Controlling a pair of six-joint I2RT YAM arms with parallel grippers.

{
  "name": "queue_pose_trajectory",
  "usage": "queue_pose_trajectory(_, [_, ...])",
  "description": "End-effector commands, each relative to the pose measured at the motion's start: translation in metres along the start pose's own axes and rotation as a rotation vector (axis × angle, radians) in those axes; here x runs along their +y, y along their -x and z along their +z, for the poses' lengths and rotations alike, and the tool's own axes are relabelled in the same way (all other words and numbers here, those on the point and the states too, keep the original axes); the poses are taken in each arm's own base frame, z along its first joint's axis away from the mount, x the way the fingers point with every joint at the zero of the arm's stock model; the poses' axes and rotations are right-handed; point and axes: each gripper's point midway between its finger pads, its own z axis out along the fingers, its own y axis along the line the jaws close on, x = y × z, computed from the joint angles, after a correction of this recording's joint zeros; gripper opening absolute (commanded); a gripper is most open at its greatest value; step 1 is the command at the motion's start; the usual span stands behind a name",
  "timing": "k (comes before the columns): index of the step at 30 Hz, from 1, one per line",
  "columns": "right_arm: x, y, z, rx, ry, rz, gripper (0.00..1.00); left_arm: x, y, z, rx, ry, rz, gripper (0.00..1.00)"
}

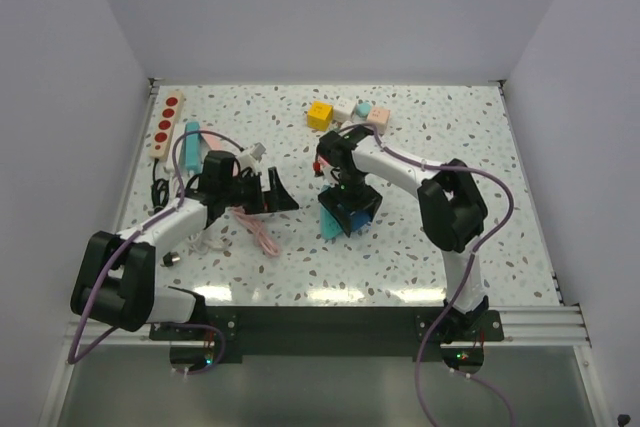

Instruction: Pull the plug off the socket

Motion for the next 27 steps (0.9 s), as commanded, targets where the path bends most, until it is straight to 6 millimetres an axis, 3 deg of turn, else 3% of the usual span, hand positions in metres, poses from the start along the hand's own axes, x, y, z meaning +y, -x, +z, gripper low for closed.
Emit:
queue_pose_trajectory(1, [0.006,0.012,-0.039,-0.127,0.010,-0.013,0.76,-0.008,0.014,-0.001,-0.067,-0.013,0.039,1.00])
queue_pose_trajectory(3, [0.010,0.015,-0.045,-0.159,0.035,-0.013,0.98,-0.009,0.014,0.000,-0.069,-0.015,0.041,1.00])
queue_pose_trajectory(6, [0.016,0.020,-0.056,-0.219,0.062,0.002,0.98,-0.011,0.015,0.001,-0.074,-0.022,0.042,1.00])
queue_pose_trajectory(9, [0.004,0.031,-0.081,-0.352,-0.016,0.062,0.98,-0.017,0.018,0.003,-0.085,-0.036,0.047,1.00])
queue_pose_trajectory(10, [-0.001,0.030,-0.103,-0.441,-0.042,0.097,0.98,-0.021,0.018,0.005,-0.083,-0.043,0.049,1.00])
queue_pose_trajectory(13, [-0.009,0.039,-0.133,-0.641,-0.061,0.192,0.98,-0.028,0.024,0.014,-0.080,-0.047,0.066,1.00])
queue_pose_trajectory(14, [-0.009,0.034,-0.152,-0.718,-0.052,0.202,0.98,-0.032,0.032,0.016,-0.091,-0.048,0.076,1.00])
queue_pose_trajectory(15, [-0.008,0.034,-0.156,-0.749,-0.044,0.203,0.98,-0.034,0.034,0.020,-0.090,-0.045,0.078,1.00])
queue_pose_trajectory(20, [-0.020,0.029,-0.151,-0.791,-0.097,0.240,0.98,-0.035,0.046,0.046,-0.073,0.050,0.049,1.00])
queue_pose_trajectory(21, [-0.021,0.027,-0.155,-0.815,-0.095,0.242,0.98,-0.033,0.043,0.052,-0.062,0.062,0.047,1.00])
queue_pose_trajectory(27, [-0.014,0.037,-0.134,-0.826,-0.061,0.151,0.98,-0.025,0.036,0.076,-0.046,0.091,0.012,1.00])
